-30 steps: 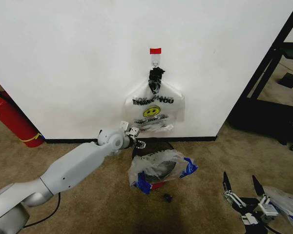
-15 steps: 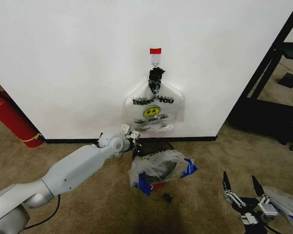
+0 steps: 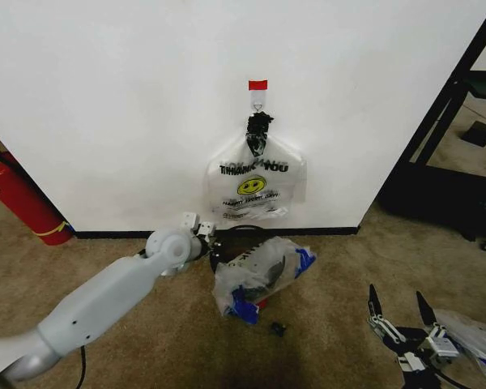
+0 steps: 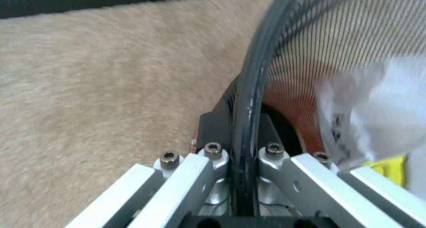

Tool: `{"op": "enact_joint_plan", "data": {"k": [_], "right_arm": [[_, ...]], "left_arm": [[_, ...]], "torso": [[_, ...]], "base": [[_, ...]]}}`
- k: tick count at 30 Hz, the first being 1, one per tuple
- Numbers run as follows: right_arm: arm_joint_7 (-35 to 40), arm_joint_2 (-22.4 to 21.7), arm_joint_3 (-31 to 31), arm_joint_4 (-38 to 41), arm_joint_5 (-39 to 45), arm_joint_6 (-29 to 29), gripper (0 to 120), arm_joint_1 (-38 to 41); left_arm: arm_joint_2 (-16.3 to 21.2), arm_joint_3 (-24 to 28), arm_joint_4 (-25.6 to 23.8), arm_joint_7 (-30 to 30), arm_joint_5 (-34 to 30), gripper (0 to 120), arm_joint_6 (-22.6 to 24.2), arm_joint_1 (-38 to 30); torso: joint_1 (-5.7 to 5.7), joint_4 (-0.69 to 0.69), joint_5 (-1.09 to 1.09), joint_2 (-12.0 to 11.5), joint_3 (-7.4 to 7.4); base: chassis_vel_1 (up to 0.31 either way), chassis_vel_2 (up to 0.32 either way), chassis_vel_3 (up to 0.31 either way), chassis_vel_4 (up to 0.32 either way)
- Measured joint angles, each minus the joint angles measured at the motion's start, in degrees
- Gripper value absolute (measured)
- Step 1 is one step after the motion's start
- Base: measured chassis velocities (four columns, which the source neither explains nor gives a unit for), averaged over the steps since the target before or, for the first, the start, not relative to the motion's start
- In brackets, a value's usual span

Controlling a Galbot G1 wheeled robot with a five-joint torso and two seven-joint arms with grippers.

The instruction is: Pick up the garbage bag from the wall and place it over the trash bin.

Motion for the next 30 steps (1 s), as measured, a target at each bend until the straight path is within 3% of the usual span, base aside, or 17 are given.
{"op": "enact_joint_plan", "data": {"k": [7,15,23,30], "right_arm": [[1.2,-0.3,-0.3,0.0,-0.5,-1.2,100,0.9],[1.5,0.0,-0.6,0.0,-1.0,-1.3,100,0.7],[1.7,0.5,-0.9,0.0,-1.6,-1.6,100,0.6],[2.0,0.7,-1.1,0.0,-2.0,-1.9,100,0.7]], "left_arm": [[-1.3,-8.3,-8.1,-11.2,-5.4,0,-6.1,8.5],[-3.7,-13.3,-15.4,-16.3,-2.0,0,-11.4,18.0],[-6.5,-14.1,-17.2,-21.9,5.4,0,-15.5,23.4],[-10.8,-13.5,-16.2,-26.1,5.8,0,-17.8,24.5]], "torso": [[0.0,-0.02,0.01,0.0,0.0],[0.0,-0.01,0.01,0.0,-0.01],[0.0,-0.01,0.01,0.0,-0.01],[0.0,-0.02,0.02,0.0,0.0]], "base": [[0.0,0.0,0.0,0.0],[0.0,0.0,0.0,0.0],[0.0,0.0,0.0,0.0],[0.0,0.0,0.0,0.0]]}}
